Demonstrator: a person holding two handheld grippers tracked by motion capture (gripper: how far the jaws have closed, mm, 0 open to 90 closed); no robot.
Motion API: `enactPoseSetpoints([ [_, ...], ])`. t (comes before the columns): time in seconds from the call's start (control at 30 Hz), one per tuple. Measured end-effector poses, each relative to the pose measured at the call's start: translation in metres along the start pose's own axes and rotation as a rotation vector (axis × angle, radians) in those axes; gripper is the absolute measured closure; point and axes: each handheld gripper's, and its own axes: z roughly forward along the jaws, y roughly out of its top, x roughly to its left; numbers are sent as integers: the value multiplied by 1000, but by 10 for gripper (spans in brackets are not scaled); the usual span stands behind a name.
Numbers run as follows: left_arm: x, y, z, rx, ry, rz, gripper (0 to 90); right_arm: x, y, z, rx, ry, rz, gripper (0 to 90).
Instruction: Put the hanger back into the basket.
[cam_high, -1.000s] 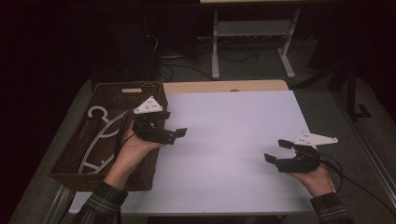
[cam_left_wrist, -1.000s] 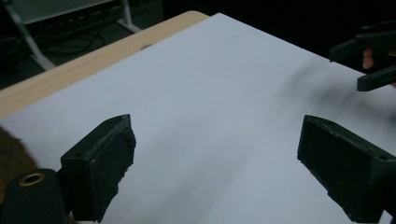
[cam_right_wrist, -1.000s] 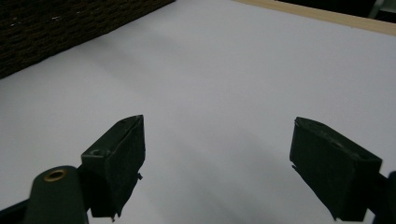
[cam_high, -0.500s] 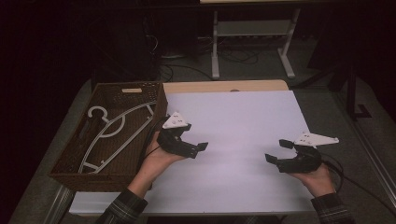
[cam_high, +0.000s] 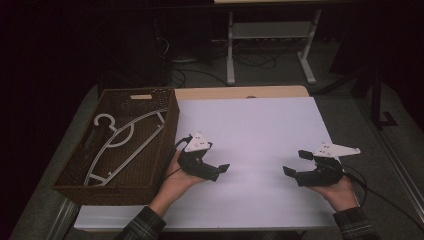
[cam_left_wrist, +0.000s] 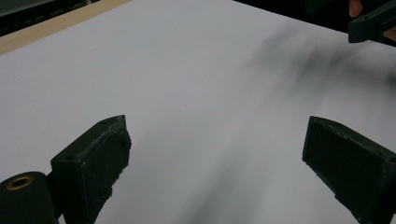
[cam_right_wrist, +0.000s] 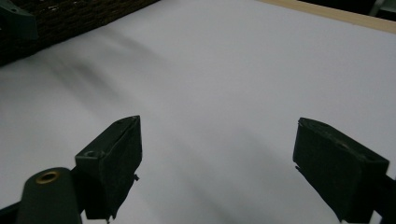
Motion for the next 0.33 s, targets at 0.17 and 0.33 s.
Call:
enactPoseSetpoints([
  [0.17,0,-12,5,5,-8,7,71,0,-2,2,8,-2,-7,140],
  [0.33,2,-16,6,8,-9,8,71,1,-3,4,15,-4,-12,133],
])
